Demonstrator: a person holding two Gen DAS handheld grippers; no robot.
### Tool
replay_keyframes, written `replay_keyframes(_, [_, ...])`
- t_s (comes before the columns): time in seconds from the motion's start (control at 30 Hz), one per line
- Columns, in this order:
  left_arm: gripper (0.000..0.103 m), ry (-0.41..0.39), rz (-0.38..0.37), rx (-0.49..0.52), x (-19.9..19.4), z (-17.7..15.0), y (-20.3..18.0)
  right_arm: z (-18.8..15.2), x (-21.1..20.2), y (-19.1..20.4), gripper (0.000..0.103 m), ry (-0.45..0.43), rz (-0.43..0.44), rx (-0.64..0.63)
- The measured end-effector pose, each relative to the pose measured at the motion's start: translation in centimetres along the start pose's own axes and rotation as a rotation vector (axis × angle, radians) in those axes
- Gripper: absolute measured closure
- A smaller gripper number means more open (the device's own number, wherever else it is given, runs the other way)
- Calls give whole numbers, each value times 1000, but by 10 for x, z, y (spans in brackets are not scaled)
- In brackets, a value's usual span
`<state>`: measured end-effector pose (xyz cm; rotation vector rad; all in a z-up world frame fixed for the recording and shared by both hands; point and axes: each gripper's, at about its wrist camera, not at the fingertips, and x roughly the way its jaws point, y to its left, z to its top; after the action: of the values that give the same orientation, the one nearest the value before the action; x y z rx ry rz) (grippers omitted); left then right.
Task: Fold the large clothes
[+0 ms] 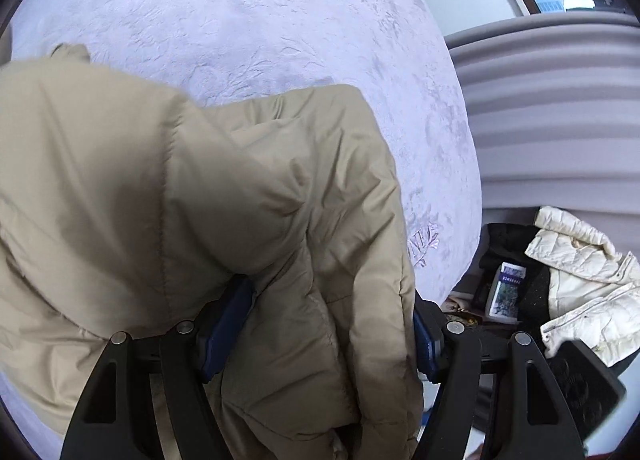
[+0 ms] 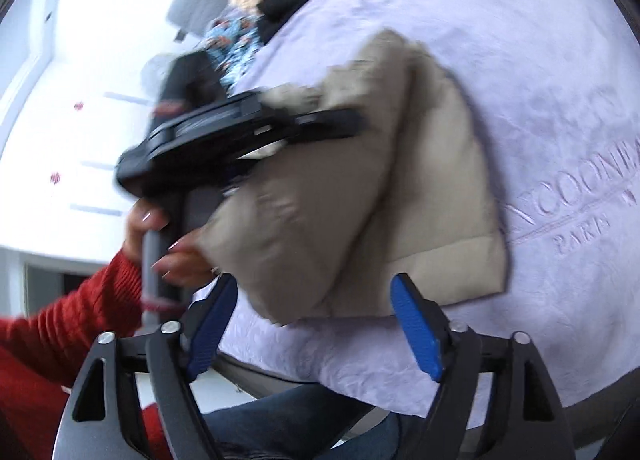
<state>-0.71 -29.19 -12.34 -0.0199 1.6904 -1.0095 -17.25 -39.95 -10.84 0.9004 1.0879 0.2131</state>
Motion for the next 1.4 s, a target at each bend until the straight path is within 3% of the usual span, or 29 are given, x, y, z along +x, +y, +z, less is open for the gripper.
replay_keyframes(0.1, [32, -84, -2, 44, -24, 2, -12, 3, 23, 20, 20, 25, -24, -51])
replay_keyframes(0.2, [32, -214, 55, 94, -58, 4, -19, 10, 48, 21, 21, 27, -193, -50])
replay_keyframes(0.23, [32, -275, 124, 106, -73, 2, -15, 10, 45, 17, 32, 2, -233, -36])
replay_keyframes(0.27, [31, -320, 194, 110, -84, 0, -8, 13, 44, 13, 63, -18, -244, -16])
replay_keyframes(0.3, [31, -365, 275, 107, -94, -2, 0, 16, 41, 7, 75, -28, -242, 17])
replay_keyframes(0.37, [32, -416, 407, 76, -105, -5, 27, 18, 32, -6, 84, -60, -240, 73])
replay_keyframes(0.43, [32, -403, 481, 11, -107, -7, 68, 14, 26, -15, 86, -69, -273, 85])
replay_keyframes(0.5, [32, -364, 484, -73, -95, -5, 97, 9, 21, -21, 87, -72, -293, 97])
replay_keyframes(0.57, [31, -357, 464, -93, -77, -1, 102, 2, 17, -32, 87, -70, -305, 125])
replay_keyframes(0.8, [31, -325, 536, 132, -1, 18, 22, -30, 15, -84, 87, -54, -360, 268])
replay_keyframes(0.93, [31, -324, 596, 171, 20, 25, 4, -37, 18, -112, 87, -50, -293, 331])
replay_keyframes(1.03, [31, -318, 583, 133, 17, 27, 14, -33, 2, -120, 82, -7, -185, 415])
replay_keyframes(1.2, [29, -321, 578, 96, 10, 25, 27, -13, -57, -92, 79, -70, -130, 269])
replay_keyframes(1.33, [29, -329, 590, 92, 10, 22, 26, 33, -67, -70, 78, -128, -113, 173])
replay_keyframes(1.4, [29, -332, 597, 86, 9, 21, 26, 60, -54, -62, 54, -131, -131, 150])
